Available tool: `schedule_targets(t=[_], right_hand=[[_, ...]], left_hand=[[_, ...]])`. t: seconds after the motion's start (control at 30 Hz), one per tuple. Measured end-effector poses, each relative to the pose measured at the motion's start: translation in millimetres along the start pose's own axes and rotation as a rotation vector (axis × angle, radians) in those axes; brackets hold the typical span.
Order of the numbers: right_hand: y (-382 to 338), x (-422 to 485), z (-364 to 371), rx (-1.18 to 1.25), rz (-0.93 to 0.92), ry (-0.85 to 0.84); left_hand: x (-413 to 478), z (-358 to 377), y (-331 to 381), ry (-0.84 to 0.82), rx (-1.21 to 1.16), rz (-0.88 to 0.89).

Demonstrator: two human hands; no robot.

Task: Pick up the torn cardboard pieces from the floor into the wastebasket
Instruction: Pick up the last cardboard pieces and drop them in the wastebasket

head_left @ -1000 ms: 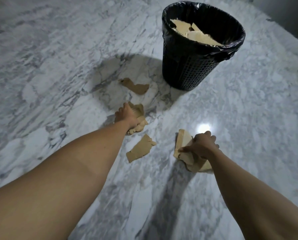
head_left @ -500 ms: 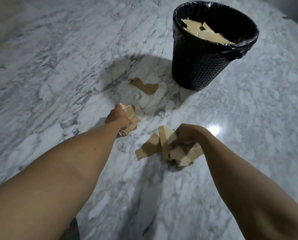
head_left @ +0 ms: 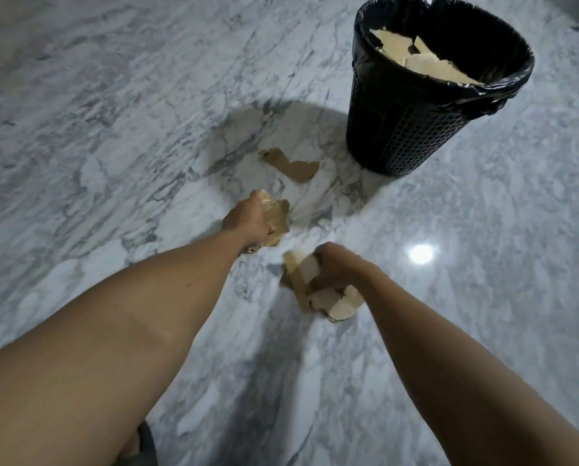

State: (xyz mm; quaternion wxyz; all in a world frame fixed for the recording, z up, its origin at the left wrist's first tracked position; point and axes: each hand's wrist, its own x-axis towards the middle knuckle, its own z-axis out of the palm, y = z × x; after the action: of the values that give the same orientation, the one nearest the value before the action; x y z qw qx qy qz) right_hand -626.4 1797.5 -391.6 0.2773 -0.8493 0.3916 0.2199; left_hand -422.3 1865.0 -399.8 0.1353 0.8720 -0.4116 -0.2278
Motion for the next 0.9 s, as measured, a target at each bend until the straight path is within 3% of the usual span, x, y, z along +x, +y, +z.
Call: schedule_targets(t=[0.1,0.2,0.43,0.57,0.67,0.9], right_hand=[[47,4,-19,0.228,0.216,0.144],[68,12,-26,0.355,0.345,0.146],[70,26,-19,0.318,0.32,0.125],[77,31,-15,0.332,0.277,0.139],[78,32,-15,0.336,0.281,0.137],[67,25,-23,0.36,0.322,0.132]], left_hand=[[20,-3,11,-0.041,-0.028,0.091],[52,-9,30,-0.109,-0.022,0.123],[128,-17,81,-0.166,0.365,0.079],[165,-7,72,-0.231,0.407,0.023],[150,-11,75,-0.262,0.417,-0.061],[84,5,68,-0.276,0.359,-0.029]])
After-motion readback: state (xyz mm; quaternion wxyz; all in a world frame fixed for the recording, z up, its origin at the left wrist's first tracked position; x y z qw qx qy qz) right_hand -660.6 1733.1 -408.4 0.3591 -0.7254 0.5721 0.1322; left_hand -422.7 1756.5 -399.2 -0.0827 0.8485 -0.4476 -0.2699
